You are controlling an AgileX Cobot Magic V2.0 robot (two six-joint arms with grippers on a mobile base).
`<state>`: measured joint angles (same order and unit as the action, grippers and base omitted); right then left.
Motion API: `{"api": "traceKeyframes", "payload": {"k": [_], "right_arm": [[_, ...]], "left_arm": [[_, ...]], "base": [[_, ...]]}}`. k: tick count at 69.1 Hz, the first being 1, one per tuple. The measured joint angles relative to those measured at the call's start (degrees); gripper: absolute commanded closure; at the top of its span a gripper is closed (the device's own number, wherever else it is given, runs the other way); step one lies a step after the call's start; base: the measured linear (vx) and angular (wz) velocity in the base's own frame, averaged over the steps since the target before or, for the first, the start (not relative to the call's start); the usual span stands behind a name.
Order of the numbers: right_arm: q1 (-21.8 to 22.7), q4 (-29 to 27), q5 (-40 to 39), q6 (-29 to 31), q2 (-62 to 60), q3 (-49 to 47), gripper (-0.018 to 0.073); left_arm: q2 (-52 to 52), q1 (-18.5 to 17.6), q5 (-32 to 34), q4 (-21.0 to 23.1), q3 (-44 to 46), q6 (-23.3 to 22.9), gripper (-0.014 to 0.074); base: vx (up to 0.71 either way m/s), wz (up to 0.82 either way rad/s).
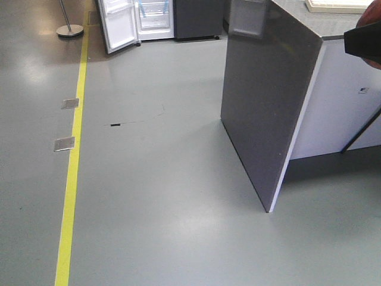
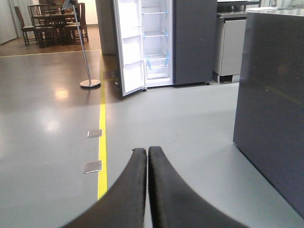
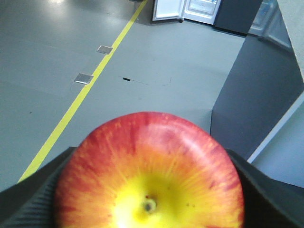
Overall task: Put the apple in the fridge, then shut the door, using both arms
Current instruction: 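Drive toward the open refrigerator carrying the apple in the right gripper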
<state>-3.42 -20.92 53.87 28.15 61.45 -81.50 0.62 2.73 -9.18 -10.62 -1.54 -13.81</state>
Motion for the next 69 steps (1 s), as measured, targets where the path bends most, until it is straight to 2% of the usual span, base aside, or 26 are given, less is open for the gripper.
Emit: {"api": "traceKeyframes", "payload": {"k": [69], "right_arm": [[0.0, 0.0, 0.0, 0.0, 0.0, 0.0, 0.0483]], "left_arm": [[0.0, 0.0, 0.0, 0.0, 0.0, 0.0, 0.0604]], "base": [[0.1, 0.07]]}}
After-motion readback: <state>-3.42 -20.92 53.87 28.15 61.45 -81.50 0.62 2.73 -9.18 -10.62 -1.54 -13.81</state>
